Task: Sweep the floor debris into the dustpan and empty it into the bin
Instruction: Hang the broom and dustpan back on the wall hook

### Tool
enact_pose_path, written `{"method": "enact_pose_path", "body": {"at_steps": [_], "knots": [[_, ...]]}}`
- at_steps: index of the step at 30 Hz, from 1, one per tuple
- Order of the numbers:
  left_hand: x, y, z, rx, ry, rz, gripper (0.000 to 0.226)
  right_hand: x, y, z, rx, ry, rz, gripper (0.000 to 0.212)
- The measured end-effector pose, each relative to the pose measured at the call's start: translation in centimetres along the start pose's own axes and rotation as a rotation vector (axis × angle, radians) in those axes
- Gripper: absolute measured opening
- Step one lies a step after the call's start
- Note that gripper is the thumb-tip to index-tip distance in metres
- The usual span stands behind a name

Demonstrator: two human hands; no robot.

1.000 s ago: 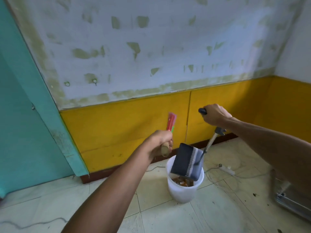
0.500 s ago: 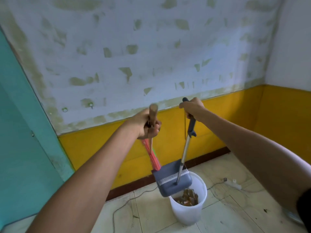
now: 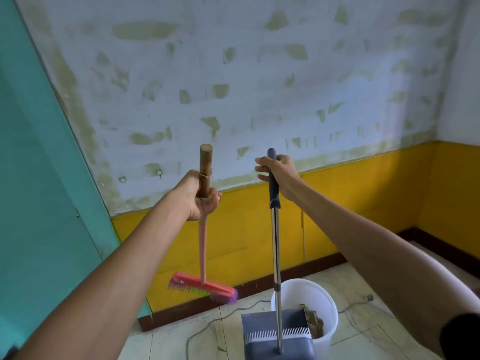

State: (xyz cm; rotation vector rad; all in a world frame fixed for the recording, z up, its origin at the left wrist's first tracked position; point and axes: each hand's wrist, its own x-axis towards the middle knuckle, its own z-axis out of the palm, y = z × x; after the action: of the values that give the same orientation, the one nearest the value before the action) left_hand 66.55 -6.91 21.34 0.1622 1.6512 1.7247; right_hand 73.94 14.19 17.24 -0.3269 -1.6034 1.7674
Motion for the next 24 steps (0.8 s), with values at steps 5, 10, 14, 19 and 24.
{"method": "enact_pose_path", "body": {"at_steps": [5,10,14,19,24], "knots": [[0.0,-0.5,-1.7,0.185,0.056,0.033,0.039,0.3,-0.1,1.8,-0.016,-0.189,-0.074,0.038],[-0.9,1.0,-3.0,0.350,0.111,0.090,0.064,0.9,-0.3,3.3,0.063,-0.209,-0.056,0.057],[-1.7,2.3,-3.5,0.417,0.088,0.115,0.084,0.9,-0.4,4.7,0.003,-0.230,-0.083,0.065],[-2.8,3.0,-3.7,0.443,0.028,0.111,0.089,0.8,-1.0,7.0,0.006,-0.127,-0.177,0.075],[-4.9,4.9,-1.9,0.436,-0.063,0.178,0.093,0.0,-1.7,9.0,-0.208,-0.106,-0.242,0.090]]}}
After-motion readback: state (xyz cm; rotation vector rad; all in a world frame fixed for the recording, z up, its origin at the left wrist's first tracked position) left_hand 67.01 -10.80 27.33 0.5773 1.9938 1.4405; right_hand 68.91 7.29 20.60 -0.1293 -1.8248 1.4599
